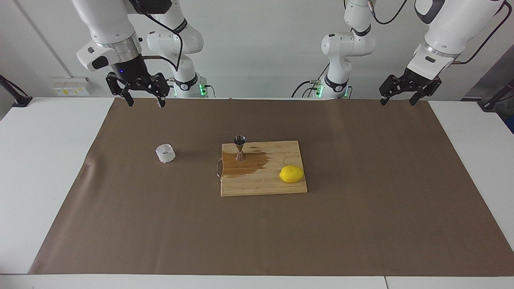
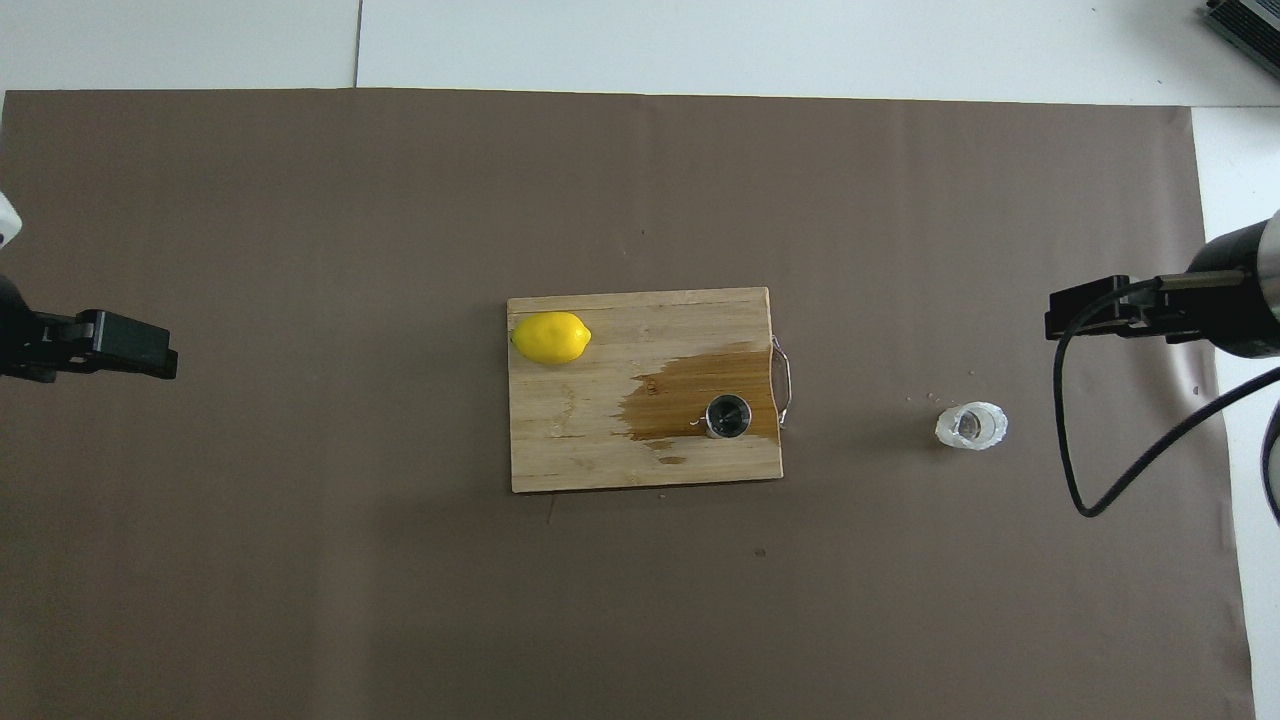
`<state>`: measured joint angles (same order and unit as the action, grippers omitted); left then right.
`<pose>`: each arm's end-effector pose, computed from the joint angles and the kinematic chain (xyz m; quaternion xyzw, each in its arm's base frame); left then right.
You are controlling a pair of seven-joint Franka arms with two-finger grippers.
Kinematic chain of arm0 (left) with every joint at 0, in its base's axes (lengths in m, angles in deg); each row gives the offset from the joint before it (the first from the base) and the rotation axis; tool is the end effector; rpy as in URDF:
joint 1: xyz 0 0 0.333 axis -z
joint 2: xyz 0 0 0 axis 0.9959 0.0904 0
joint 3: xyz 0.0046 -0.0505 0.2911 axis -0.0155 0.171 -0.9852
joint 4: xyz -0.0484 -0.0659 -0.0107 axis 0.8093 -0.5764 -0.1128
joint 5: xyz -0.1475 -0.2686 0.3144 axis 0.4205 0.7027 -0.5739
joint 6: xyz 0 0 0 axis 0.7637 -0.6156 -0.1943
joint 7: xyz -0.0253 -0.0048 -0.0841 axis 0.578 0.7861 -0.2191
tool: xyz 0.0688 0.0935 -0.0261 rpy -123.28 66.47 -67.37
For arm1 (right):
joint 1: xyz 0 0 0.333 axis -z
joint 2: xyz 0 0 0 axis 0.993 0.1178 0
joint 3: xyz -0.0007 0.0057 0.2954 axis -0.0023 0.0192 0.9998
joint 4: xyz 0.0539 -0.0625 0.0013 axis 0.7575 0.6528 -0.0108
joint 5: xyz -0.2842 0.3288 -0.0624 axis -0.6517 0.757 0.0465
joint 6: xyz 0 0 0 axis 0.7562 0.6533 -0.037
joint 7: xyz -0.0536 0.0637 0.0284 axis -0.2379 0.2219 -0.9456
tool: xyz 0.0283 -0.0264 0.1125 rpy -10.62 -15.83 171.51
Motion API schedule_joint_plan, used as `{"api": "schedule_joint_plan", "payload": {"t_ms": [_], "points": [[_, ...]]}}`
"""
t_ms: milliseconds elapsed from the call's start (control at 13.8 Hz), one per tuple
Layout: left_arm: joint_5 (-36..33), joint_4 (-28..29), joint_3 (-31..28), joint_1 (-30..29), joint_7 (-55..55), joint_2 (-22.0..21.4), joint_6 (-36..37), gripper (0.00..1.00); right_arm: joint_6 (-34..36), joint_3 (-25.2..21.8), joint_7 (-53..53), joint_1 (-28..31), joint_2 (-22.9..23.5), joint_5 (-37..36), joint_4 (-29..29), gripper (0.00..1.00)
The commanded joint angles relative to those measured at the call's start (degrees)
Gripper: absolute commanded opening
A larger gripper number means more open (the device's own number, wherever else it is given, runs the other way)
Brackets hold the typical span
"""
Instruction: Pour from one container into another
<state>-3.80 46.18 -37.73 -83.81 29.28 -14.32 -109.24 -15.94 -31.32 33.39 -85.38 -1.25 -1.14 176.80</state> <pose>0.5694 -0.0487 0.6012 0.9994 -0.0192 -0.0239 0.0138 0.5877 0.0509 0.6126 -0.9998 0.0117 -0.0146 0.0036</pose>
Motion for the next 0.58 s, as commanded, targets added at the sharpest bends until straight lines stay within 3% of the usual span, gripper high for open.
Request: {"api": "schedule_joint_plan", "payload": {"t_ms": [0, 363, 509], "points": [[-0.86, 1.25, -0.35, 0.4, 0.19, -1.28, 0.29, 1.0, -0.26, 0.22, 1.86, 0.03, -2.74, -0.62, 4.18, 1.0], [-0.86, 1.25, -0.44, 0.4, 0.19, -1.28, 0.29, 1.0, -7.28, 0.14, 2.03, 0.03, -6.25, -0.8, 12.26, 1.0], [-0.86, 1.25, -0.35, 0.4, 0.19, -1.28, 0.29, 1.0, -7.82, 0.14, 2.21, 0.55, -5.91, -0.89, 12.54, 1.0]]}}
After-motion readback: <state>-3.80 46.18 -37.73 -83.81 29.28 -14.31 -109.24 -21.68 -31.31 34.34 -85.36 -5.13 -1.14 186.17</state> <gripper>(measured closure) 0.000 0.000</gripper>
